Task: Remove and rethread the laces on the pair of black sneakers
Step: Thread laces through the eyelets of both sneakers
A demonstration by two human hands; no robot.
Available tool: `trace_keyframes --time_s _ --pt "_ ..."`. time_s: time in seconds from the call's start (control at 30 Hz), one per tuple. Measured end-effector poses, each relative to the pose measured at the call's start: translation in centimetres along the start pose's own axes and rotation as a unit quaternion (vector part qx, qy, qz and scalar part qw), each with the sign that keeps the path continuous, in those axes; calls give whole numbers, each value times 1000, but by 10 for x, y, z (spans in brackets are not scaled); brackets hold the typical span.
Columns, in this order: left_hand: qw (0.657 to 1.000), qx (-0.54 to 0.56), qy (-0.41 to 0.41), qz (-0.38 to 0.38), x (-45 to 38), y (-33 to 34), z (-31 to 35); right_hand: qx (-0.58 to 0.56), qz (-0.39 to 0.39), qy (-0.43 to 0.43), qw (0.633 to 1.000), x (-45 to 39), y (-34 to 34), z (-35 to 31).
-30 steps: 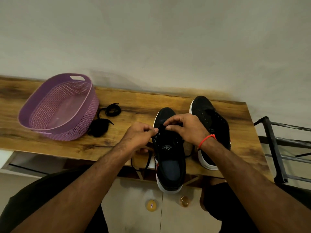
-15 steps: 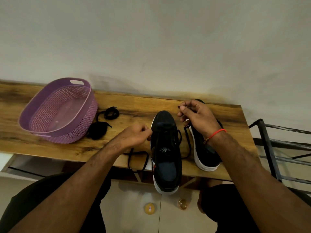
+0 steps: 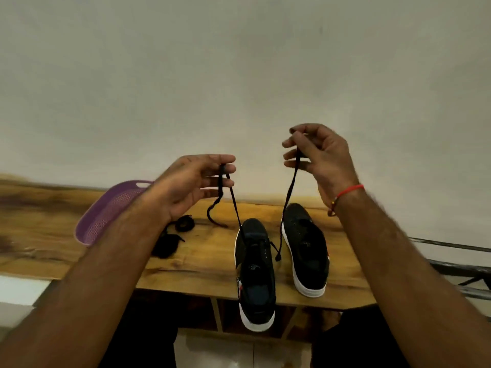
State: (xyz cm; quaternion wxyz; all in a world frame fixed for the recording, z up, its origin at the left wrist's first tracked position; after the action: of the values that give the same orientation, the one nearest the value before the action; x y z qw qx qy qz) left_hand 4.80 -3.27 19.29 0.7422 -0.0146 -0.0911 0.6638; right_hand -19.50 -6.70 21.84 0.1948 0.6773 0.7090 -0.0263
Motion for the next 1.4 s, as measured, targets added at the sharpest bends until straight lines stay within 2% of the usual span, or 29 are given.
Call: trace_keyframes --time_s 0.17,0.5,0.67,0.77,0.87,0.97,1.17,1.4 --pt "998 42 40 -38 21 5 74 -6 -12 -56 998 -10 23 -72" --pt "983 144 89 -69 42 25 162 -7 -45 -77 996 -10 56 -139" --pt "987 84 138 -21 46 24 198 11 -39 -101 994 -19 60 -162" --pt "983 -33 175 34 48 22 217 8 -37 -107 994 -24 58 -170" --pt "963 -154 194 102 48 21 227 2 -30 -107 994 -27 56 -170" --pt "929 -224 233 180 42 20 238 16 1 -119 993 -33 52 -174" --pt "894 -226 306 238 34 20 258 9 23 -123 992 -45 47 -189" --pt "893 -222 309 241 15 23 260 17 27 -134 990 -55 46 -198"
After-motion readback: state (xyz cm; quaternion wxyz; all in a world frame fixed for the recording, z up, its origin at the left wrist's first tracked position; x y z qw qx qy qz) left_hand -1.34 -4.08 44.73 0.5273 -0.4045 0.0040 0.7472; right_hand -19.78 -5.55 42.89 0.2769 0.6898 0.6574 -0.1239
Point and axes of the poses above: each hand's wrist, its own x-axis away from the middle knuckle, its own y-axis out of the palm, z = x × y, the point moved 4 cm from there along -x, towards the middle knuckle, and after that the axes turned 12 degrees about -x, right-handed, at the moved point
